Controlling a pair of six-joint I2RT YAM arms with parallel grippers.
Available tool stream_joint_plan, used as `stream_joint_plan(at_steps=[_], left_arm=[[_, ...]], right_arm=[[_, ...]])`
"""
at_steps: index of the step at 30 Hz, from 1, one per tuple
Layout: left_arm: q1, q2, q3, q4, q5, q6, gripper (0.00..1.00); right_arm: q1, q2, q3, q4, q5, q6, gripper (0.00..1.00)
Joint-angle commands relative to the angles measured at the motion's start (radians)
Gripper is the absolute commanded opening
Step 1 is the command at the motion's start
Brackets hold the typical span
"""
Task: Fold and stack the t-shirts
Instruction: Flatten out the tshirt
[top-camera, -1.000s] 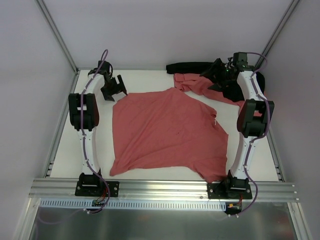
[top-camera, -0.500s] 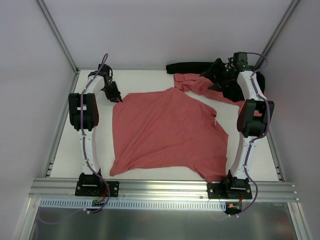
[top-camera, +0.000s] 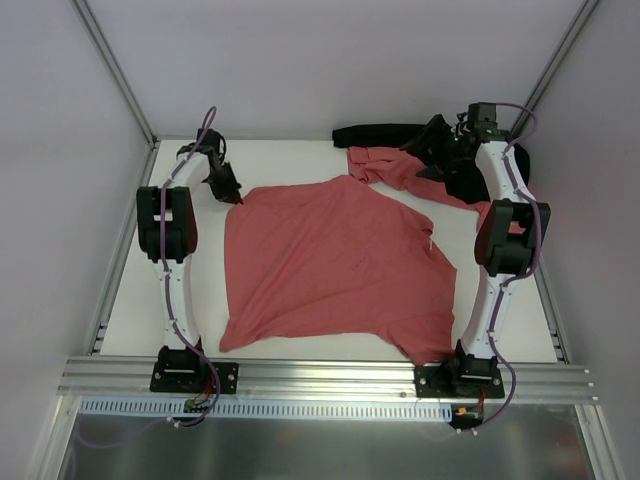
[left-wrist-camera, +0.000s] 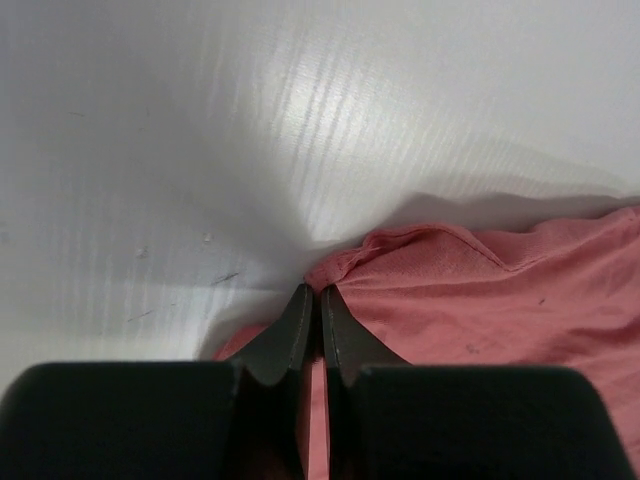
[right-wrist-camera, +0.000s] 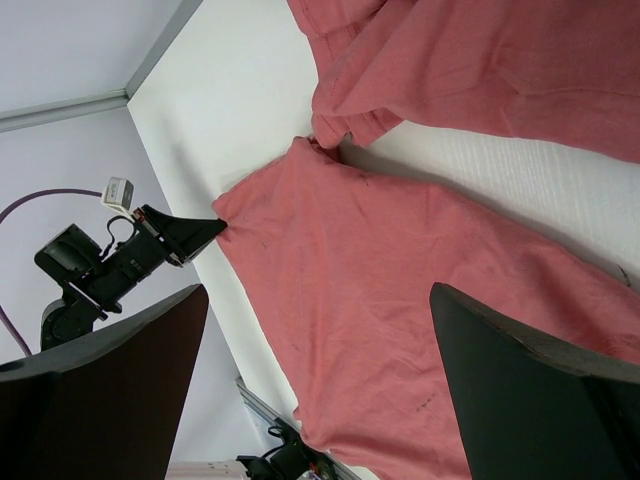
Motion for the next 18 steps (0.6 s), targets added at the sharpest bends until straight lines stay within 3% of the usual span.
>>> stream_joint_plan(at_steps=[1, 7, 10, 11, 13, 14, 15, 18], left_arm=[[0.006, -0.082, -0.016, 0.004, -0.181, 0.025, 0.00], [0.004, -0.144, -0.014, 0.033, -0.371, 0.052, 0.00], [0.004, -0.148, 0.010, 0.057, -0.335, 0.059, 0.00], [0.004, -0.145, 0.018, 0.056, -0.315, 0.054, 0.07], [0.003, -0.148, 0.024, 0.050, -0.274, 0.046, 0.45], [0.003, -0.153, 0.019, 0.054, -0.271, 0.045, 0.89], [-0.001, -0.167, 0.003, 0.060, -0.274, 0.048, 0.99], [-0.001, -0.188, -0.042, 0.099, -0.304, 0.065, 0.99]], right_arm=[[0.000, -0.074, 0.001, 0.011, -0.033, -0.001, 1.00], [0.000, -0.077, 0.001, 0.014, -0.046, 0.000, 0.99], [0.000, -0.077, -0.002, 0.012, -0.049, 0.000, 0.99], [0.000, -0.076, -0.002, 0.012, -0.049, 0.000, 0.99], [0.000, -0.077, 0.000, 0.012, -0.052, 0.000, 1.00], [0.000, -0.077, 0.000, 0.012, -0.050, 0.002, 0.99], [0.000, -0.077, 0.000, 0.014, -0.052, 0.003, 1.00], [0.000, -0.074, 0.001, 0.012, -0.058, 0.002, 0.99]])
